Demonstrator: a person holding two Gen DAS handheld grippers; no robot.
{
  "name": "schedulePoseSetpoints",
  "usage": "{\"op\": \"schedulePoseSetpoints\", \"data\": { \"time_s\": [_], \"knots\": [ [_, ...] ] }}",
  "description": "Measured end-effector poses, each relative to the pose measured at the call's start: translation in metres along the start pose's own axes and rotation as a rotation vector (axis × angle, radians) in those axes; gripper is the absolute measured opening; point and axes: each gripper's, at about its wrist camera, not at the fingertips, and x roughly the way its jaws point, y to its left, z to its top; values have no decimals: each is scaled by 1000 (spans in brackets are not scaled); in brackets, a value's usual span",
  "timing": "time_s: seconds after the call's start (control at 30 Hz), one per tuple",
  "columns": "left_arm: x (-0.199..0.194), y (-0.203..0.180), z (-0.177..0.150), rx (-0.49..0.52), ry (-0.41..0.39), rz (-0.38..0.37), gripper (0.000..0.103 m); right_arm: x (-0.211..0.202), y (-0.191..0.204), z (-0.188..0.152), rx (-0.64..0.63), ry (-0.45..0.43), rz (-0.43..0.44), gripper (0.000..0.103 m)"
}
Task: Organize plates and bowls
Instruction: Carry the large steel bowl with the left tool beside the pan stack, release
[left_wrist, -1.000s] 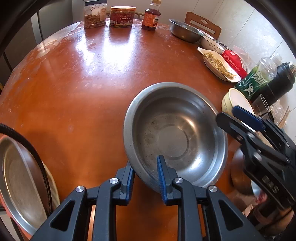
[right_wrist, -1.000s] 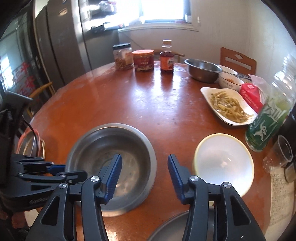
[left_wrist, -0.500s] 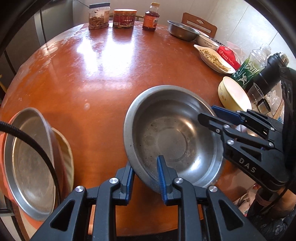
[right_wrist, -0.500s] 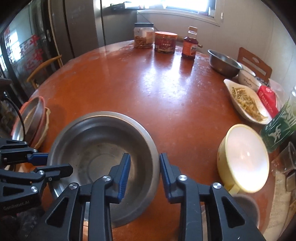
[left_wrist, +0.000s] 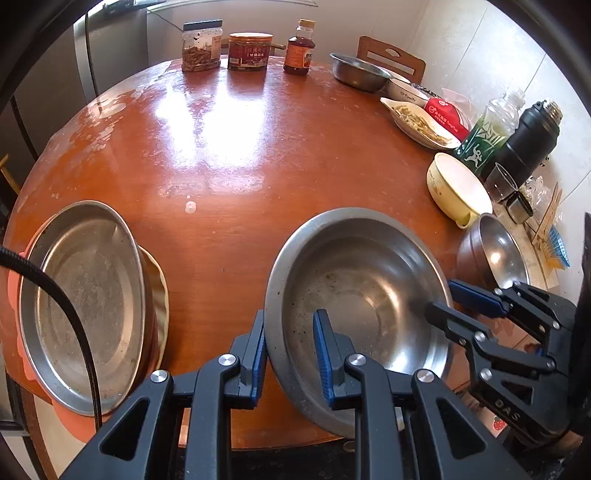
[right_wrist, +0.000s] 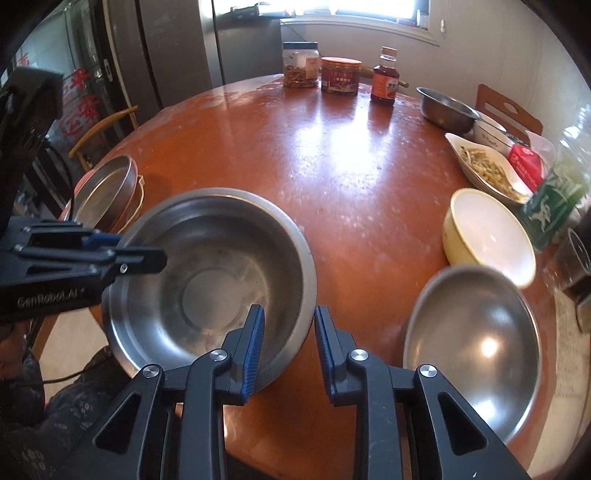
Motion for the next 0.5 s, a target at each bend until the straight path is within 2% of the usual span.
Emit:
{"op": "schedulePoseSetpoints", "data": {
  "time_s": [0.27,0.5],
  "knots": [
    [5,-14,0,39,-3,1,24,-11,0,-21,30,-15,-18,29],
    [11,-22,3,60,-1,12,24,-12,-4,-26,50,-28,-36,29]
  ]
}}
